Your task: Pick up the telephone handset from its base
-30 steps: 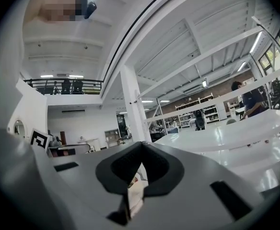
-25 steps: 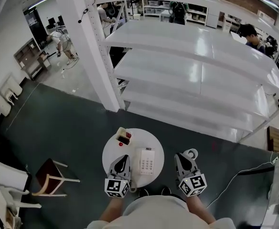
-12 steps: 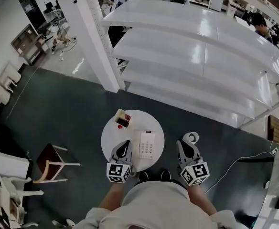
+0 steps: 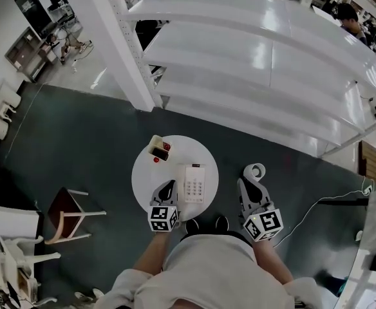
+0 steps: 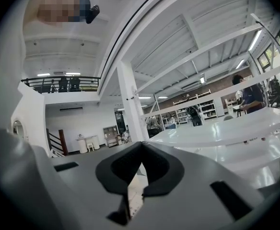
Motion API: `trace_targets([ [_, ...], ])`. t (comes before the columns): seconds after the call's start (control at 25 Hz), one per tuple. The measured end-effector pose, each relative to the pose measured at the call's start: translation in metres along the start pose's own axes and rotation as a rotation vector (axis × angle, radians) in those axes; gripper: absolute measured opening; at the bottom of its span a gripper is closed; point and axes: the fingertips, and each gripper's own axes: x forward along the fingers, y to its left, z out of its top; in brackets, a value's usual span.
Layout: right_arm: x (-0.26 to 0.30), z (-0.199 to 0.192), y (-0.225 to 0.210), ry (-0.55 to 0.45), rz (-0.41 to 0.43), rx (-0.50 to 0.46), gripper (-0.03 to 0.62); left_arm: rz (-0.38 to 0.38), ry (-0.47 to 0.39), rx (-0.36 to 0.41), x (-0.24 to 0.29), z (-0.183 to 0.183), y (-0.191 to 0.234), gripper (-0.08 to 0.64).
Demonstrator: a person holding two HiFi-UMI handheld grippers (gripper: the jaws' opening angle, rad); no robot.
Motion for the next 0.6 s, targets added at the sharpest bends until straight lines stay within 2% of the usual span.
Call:
trace_targets([
  [0.24, -0.001, -0.001, -0.006, 0.007, -0.01, -0.001, 0.008, 0.052, 0.128, 0.001, 0.023, -0.045, 0.008, 0.021],
  [0.48, -0.003, -0.002, -0.008, 0.017, -0.03, 0.005, 0.008, 0.067, 0.227, 0.012, 0.043, -0.083, 0.014, 0.021],
  [0.6, -0.002, -0.004, -0.01, 0.017, -0.037, 0.003, 0.008, 0.05, 0.263, -0.002, 0.052, -0.098, 0.014, 0.022],
])
